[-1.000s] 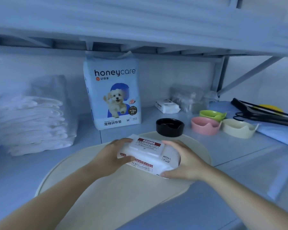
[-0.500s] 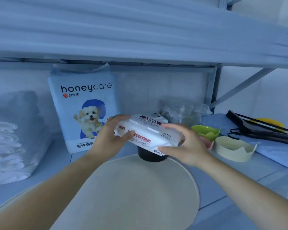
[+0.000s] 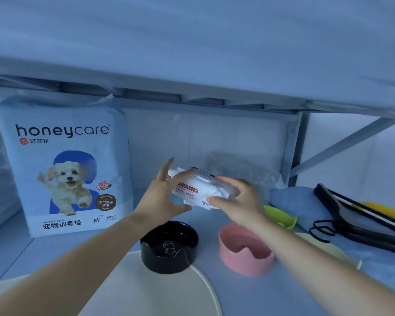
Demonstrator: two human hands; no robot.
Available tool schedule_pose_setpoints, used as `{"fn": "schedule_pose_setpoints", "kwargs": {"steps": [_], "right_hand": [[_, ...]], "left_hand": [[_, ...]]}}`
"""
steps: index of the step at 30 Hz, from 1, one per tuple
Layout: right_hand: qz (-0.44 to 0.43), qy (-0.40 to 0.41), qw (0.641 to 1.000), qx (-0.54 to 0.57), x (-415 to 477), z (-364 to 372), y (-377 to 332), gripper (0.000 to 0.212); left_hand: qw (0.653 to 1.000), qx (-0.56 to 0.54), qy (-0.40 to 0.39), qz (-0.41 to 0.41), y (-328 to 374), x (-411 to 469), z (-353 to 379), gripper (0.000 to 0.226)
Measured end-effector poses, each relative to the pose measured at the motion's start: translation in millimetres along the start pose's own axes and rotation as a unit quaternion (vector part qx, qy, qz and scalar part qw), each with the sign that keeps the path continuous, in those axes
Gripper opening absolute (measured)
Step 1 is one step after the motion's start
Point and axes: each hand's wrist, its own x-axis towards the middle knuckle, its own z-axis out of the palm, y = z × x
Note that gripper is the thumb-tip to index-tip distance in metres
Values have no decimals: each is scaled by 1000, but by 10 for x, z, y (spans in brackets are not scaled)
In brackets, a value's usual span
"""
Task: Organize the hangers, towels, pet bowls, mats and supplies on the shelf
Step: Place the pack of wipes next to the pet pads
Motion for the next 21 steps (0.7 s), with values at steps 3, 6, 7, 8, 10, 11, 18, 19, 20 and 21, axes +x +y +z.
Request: {"fn": "schedule_pose_setpoints", "kwargs": {"steps": [3,6,7,8,10,11,18,19,20,21], "right_hand": [[-6,-14,1000,11,123,28,82,56],[-38,-33,998,27,202,18,131,63],[-56,-49,997,24,232,0,156,69],[-81,-70,994,14,264,-27,189,74],[-143,-94,985,-24,333,-77,248,79],[-170,-87,981,-44,368,-86,276,78],[-261,19,964,-49,587,35,399,46],[-267,29,962,-53,626,52,416,45],[-271,40,960,-58,668,69,434,45],[-275,53,958,-62,704,84,441,44]], "left_hand": [[999,37,20,15,-19,126,29,72],[999,24,34,27,-113,244,71,64],[999,13,39,23,-153,282,81,62],[999,-3,41,14,-191,314,92,61],[999,-30,38,4,-257,362,109,59],[999,-38,35,5,-286,376,119,58],[997,-78,30,-2,-371,503,130,60],[997,-67,41,-7,-353,531,129,61],[997,-50,60,-15,-335,558,144,61],[995,-34,85,-29,-313,585,173,60]]}}
